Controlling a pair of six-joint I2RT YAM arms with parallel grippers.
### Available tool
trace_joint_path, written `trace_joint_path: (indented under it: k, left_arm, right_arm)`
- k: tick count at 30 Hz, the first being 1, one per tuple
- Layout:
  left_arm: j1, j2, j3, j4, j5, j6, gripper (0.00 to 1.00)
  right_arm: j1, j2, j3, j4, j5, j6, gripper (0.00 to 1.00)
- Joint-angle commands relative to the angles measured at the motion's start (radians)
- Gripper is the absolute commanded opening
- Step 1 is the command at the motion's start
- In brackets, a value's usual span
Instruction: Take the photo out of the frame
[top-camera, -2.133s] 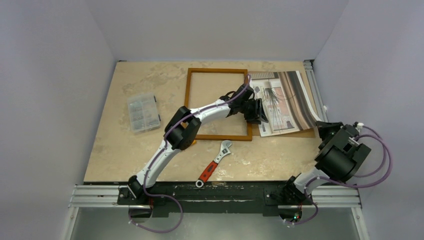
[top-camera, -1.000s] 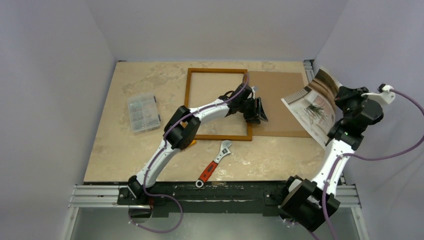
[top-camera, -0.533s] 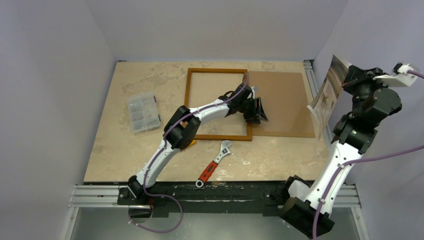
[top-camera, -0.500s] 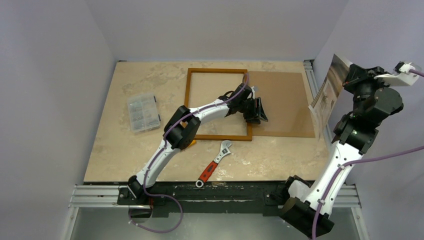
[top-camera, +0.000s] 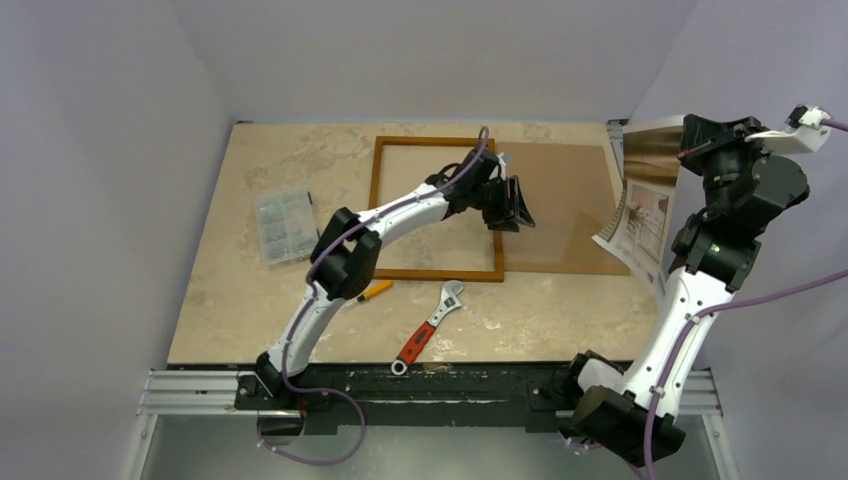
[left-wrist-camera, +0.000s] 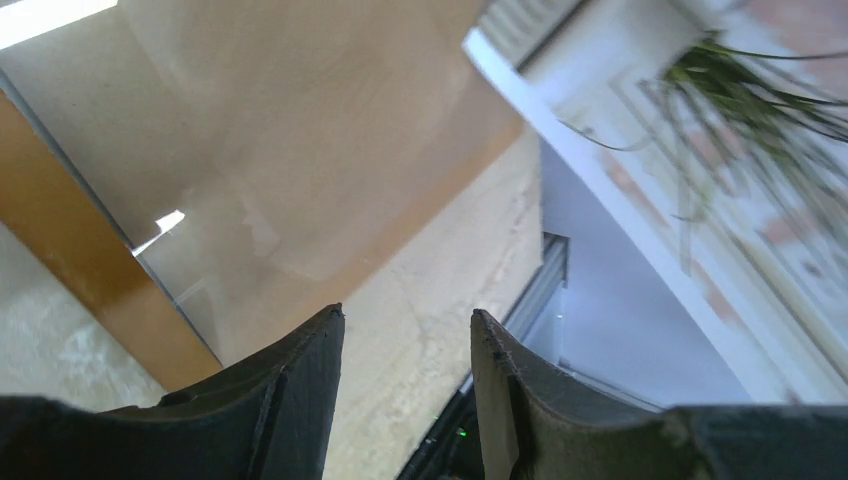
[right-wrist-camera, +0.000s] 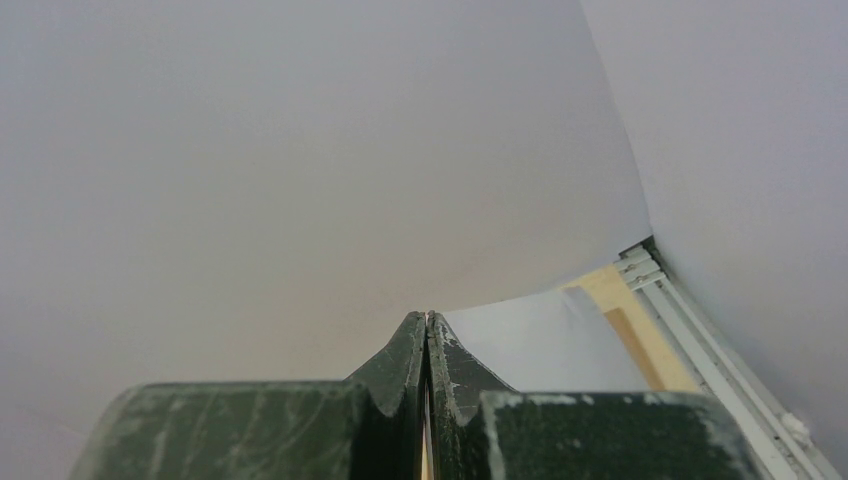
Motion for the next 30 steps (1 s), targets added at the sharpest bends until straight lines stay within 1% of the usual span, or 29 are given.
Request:
trace_joint_path:
  k: [1, 5, 9, 13, 18, 22, 26, 28, 30]
  left_arm:
    - [0.058, -0.269, -0.054, 0.001, -0.011, 0.033, 0.48]
    - [0.106, -0.460, -0.179, -0.014, -0.037, 0.083, 0.48]
    - [0.150, -0.627, -0.303, -0.052, -0.042, 0.139, 0.48]
    - [0.191, -0.785, -0.410, -0.099, -0.054, 0.236, 0.48]
    - [0.209, -0.933, -0.506, -0.157, -0.102, 0.375, 0.48]
    - [0.210, -1.011, -0.601, -0.151, -0.154, 0.445, 0.48]
    - [0.210, -1.032, -0.636, -0.169, -0.189, 0.498, 0.48]
    - [0.209, -1.045, -0.650, -0.166, -0.188, 0.505, 0.48]
    - [0.210, -1.062, -0.664, -0.154, -0.184, 0.505, 0.48]
  right_arm:
    - [0.022, 0.006, 0.039, 0.046, -0.037, 0.063, 0.00]
    - [0.057, 0.053, 0.043, 0.079, -0.031, 0.115, 0.00]
    - [0.128, 0.106, 0.063, 0.096, -0.013, 0.158, 0.00]
    - [0.228, 0.156, 0.121, 0.131, 0.043, 0.174, 0.00]
    - [0.340, 0.239, 0.219, 0.139, 0.119, 0.198, 0.00]
    - [0.372, 0.307, 0.291, 0.169, 0.165, 0.286, 0.00]
    - [0.385, 0.378, 0.396, 0.158, 0.229, 0.343, 0.00]
    - [0.385, 0.395, 0.401, 0.162, 0.276, 0.370, 0.00]
    - [0.386, 0.396, 0.371, 0.165, 0.323, 0.377, 0.00]
